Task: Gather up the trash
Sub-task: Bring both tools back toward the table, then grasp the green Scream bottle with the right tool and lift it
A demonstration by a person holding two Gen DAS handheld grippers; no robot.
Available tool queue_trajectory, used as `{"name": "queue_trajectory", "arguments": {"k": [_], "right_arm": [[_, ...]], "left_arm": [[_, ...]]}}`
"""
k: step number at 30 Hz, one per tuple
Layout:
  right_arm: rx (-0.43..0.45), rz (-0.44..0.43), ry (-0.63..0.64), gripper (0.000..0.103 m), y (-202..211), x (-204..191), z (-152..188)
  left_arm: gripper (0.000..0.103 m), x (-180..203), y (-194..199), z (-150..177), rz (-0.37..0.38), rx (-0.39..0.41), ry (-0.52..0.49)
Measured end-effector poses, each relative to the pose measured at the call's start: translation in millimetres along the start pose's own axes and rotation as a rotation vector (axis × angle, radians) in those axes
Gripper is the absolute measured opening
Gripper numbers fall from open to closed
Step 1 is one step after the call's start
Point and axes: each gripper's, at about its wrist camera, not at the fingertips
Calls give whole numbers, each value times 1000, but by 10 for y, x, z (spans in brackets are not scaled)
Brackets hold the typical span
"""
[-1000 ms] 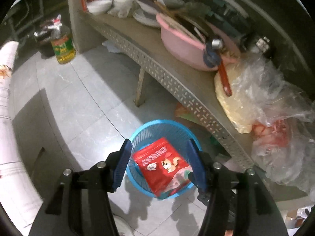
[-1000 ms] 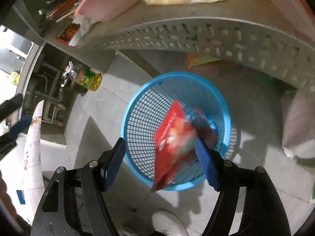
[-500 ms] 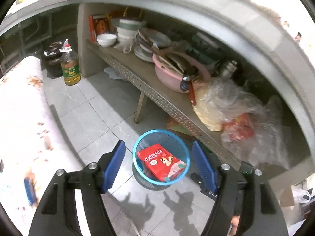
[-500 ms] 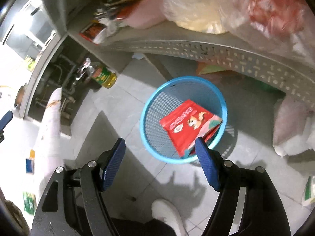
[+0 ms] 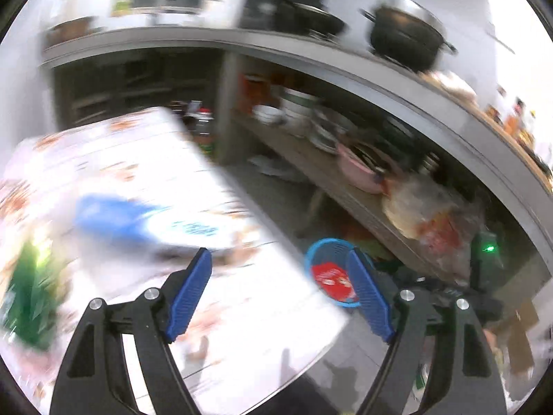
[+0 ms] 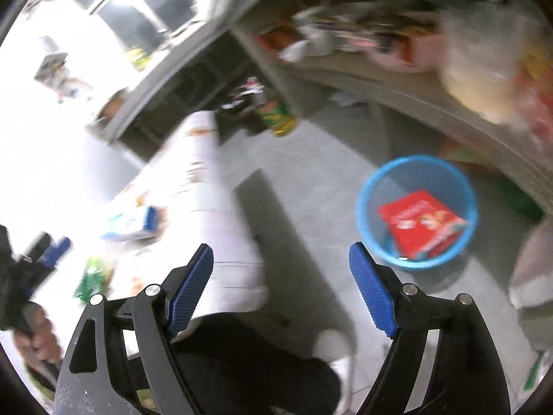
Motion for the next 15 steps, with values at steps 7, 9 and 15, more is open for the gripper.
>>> {"name": "queue_trajectory", "arguments": {"k": [7, 9, 15], "right_arm": [[-104, -250, 136, 77, -480, -1064, -90], [-144, -334, 159, 77, -653, -1372, -103], [-246, -492, 218, 77, -1087, -2254, -181]], "left_arm": [[80, -1050, 889, 59, -184, 262, 113], [80, -1319, 977, 37, -243, 281, 151], [80, -2076, 1159, 94, -288, 279, 342]]}}
Point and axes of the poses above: each gripper's, at about its wrist camera, not at the fingertips, and y roughly against the way its jaws point, x to its right, z to its underside, and after that the axes turned 13 degrees about y, right-handed
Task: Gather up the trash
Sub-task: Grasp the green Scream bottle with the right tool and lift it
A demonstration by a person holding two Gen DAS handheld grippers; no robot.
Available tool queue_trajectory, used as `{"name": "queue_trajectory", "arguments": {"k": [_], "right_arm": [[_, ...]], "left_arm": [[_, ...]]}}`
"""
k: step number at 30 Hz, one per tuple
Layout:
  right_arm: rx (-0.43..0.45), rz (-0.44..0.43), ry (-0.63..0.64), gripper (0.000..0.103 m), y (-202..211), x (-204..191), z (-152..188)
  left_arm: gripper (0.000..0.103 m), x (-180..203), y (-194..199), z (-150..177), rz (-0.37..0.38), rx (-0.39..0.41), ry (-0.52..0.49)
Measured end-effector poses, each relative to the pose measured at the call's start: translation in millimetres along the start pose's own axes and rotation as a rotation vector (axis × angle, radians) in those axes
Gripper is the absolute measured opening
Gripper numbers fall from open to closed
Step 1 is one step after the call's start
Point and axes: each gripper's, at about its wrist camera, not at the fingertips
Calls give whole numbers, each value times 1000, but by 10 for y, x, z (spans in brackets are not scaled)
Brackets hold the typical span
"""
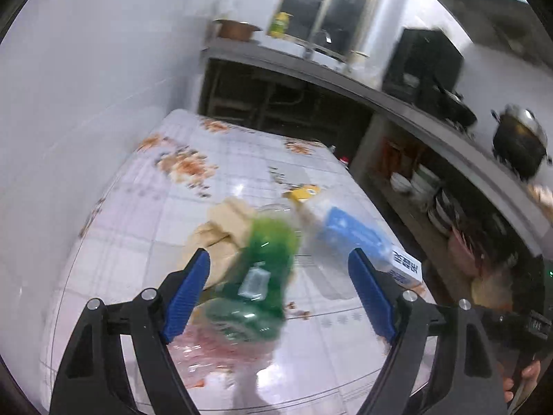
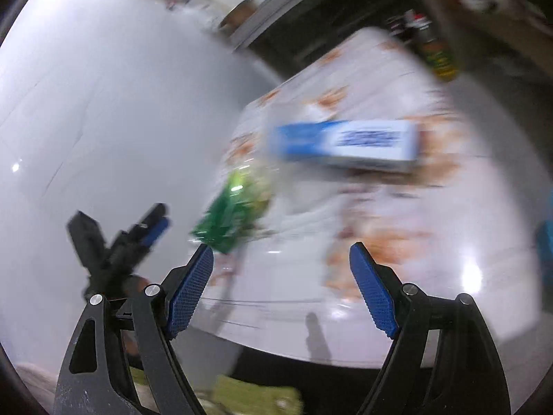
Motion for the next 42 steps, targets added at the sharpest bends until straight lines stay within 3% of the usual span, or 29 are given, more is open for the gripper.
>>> {"name": "queue_trajectory", "arguments": {"k": [3, 8, 11, 14, 20, 23, 26, 28, 29, 31, 42], "right_arm": [[-51, -17, 4, 80, -400, -231, -204], [-150, -41, -37, 87, -1052, -401, -499], [-213, -16, -67, 87, -1448, -440, -640], [-284, 33, -116, 87, -1803, -381, -712], [-341, 78, -156, 87, -2081, -327, -710], [-359, 80, -174, 84, -2143, -295, -687], [-361, 46, -192, 77, -2194, -275, -667], [-363, 5, -204, 63, -2168, -268, -652], [-365, -12, -213, 59, -2165, -273, -641], [-359, -9, -214, 58, -2139, -278, -659], [-278, -52, -180, 53, -1566, -367, -648]], "left_arm": [[80, -224, 50, 35, 1, -5, 43], [80, -367, 189, 244, 21, -2, -38], [80, -484, 139, 388, -9, -39, -65], [77, -632, 73, 436, -31, -71, -28], [68, -795, -136, 453, -46, -146, 9], [60, -770, -258, 481, -78, -181, -19], [44, -749, -312, 527, -117, -193, -46], [28, -761, -326, 551, -127, -208, -51], [25, -779, -329, 565, -127, -215, -45], [15, -802, -318, 592, -122, -223, -33], [13, -754, -220, 710, -120, -230, -51]]}}
Point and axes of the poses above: each gripper's, at about its wrist camera, not at the fingertips, and y roughly against the way its jaws point, x to its right, z to its underside, and after that the axes turned 13 degrees about y, right-handed
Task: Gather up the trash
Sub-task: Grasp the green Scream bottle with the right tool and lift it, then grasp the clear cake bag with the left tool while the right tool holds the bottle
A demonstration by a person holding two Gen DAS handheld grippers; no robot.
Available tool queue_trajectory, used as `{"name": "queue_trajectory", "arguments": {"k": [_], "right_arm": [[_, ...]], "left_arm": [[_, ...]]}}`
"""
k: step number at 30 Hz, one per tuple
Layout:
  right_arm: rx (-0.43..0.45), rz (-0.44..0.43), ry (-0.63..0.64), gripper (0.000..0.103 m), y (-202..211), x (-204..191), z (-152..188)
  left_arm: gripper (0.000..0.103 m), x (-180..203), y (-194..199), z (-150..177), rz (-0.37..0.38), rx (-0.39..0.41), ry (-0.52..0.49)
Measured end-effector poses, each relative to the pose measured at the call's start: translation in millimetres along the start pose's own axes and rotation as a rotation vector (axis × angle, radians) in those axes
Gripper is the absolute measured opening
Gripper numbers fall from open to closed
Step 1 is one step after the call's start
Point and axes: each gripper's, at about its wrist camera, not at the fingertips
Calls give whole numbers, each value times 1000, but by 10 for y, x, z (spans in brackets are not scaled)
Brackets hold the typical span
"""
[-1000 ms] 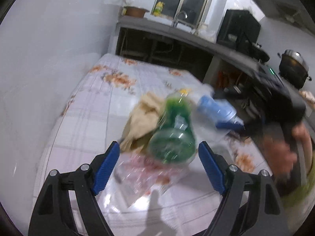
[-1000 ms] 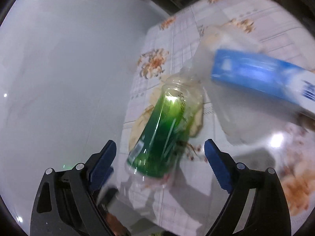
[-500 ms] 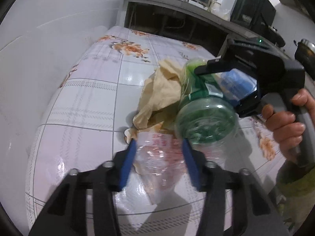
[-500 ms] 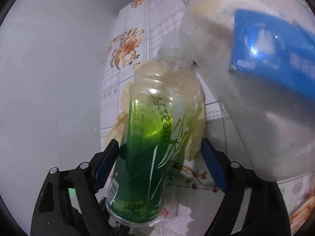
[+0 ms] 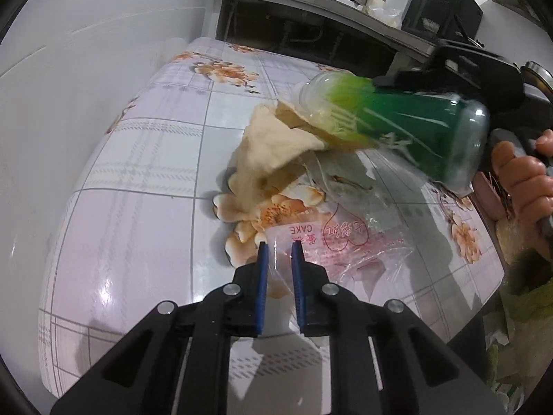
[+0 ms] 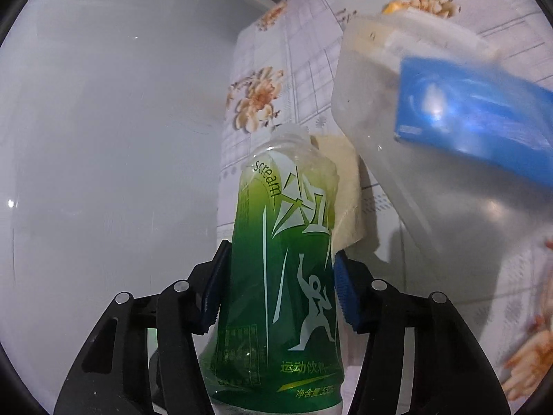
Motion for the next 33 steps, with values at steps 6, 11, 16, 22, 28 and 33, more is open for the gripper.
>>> {"name": "queue_trajectory", "arguments": {"k": [6, 11, 16, 22, 28, 33], "right_arm": [[43, 125, 126, 53, 475, -13, 403], [49, 267, 271, 53, 699, -33, 846], [57, 326, 301, 53, 870, 89, 1193], [111, 329, 278, 64, 1031, 127, 1307], [137, 311, 283, 71, 1135, 104, 1267], [93, 314, 317, 72, 1005, 72, 1262]], "left_arm": [[13, 62, 73, 115, 22, -41, -15], [20, 93, 161, 146, 41, -38, -17], [50, 218, 258, 127, 66, 12, -42], [78, 662, 155, 172, 107, -4, -240], [79, 878, -201, 237, -3, -61, -341], [71, 867, -268, 262, -48, -44, -361]]}}
Point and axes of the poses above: each gripper's, at about its wrist camera, not at the fingertips, and y roughly against the way its jaws point, x to its right, z to its underside, and after that the axes turned 13 degrees about y, right-handed
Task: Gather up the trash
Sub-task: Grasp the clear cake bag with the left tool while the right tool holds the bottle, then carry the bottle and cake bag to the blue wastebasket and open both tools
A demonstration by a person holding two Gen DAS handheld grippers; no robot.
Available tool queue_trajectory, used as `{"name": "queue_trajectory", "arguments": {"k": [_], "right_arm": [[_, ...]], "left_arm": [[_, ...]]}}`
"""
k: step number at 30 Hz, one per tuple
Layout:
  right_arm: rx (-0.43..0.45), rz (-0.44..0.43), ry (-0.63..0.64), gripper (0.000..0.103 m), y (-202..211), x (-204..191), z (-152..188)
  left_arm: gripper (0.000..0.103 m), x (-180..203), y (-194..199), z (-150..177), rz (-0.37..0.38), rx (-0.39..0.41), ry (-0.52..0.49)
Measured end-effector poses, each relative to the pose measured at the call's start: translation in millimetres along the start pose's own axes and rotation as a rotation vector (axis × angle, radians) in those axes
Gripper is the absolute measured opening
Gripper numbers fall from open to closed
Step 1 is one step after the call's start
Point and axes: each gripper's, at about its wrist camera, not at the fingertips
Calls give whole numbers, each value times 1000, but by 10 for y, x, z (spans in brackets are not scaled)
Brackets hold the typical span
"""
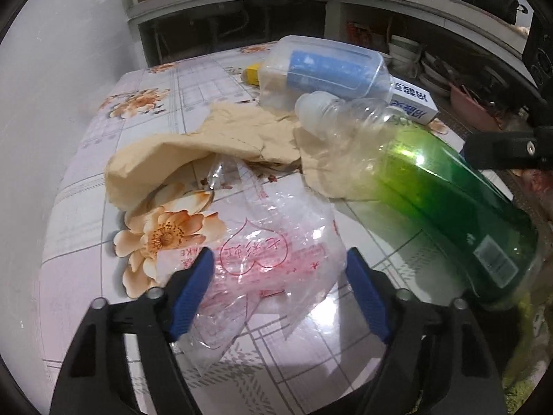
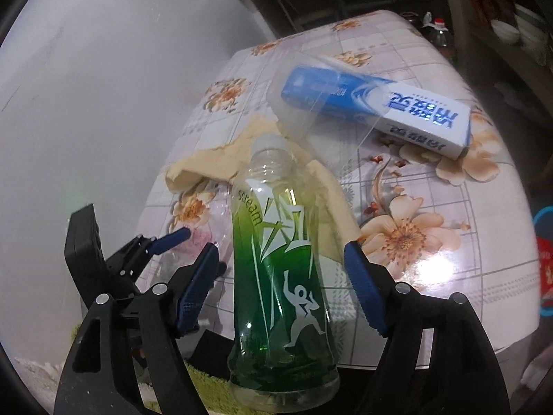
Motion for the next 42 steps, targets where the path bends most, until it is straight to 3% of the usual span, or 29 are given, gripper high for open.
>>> {"name": "queue_trajectory", "arguments": {"k": [5, 7, 12, 16, 19, 24, 28, 32, 42], "right_arm": [[-30, 4, 22, 72, -82, -45, 3], [-33, 0, 20, 72, -101, -39, -10], [-45, 1, 26, 72, -117, -34, -28], [-61, 10, 43, 72, -161, -66, -39], [-72, 22, 51, 72, -200, -77, -57], [-93, 34, 59, 69, -283, -98, -80], [-107, 42, 55, 54, -334, -104, -87], [-86, 47, 50, 53, -287, -101, -80], [42, -42, 24, 53, 35, -99, -115]], "left_arm": [[49, -20, -3, 32, -9, 14, 11], [32, -33, -13, 25, -16, 23, 16], [16, -98, 134, -8, -23, 86, 42], [16, -190, 391, -78, 20, 159, 98], [15, -262, 672, -147, 76, 249, 126], [15, -333, 985, -244, 179, 328, 178], [15, -323, 1030, -262, 200, 338, 186], [16, -310, 1026, -258, 210, 321, 185], [16, -266, 966, -249, 226, 311, 185]]}}
Point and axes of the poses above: each gripper's, at about its wrist camera, not at the fingertips, and y roughly against the way its jaws point, x to its right, z to its underside, and after that the axes turned 13 degrees about y, right-handed
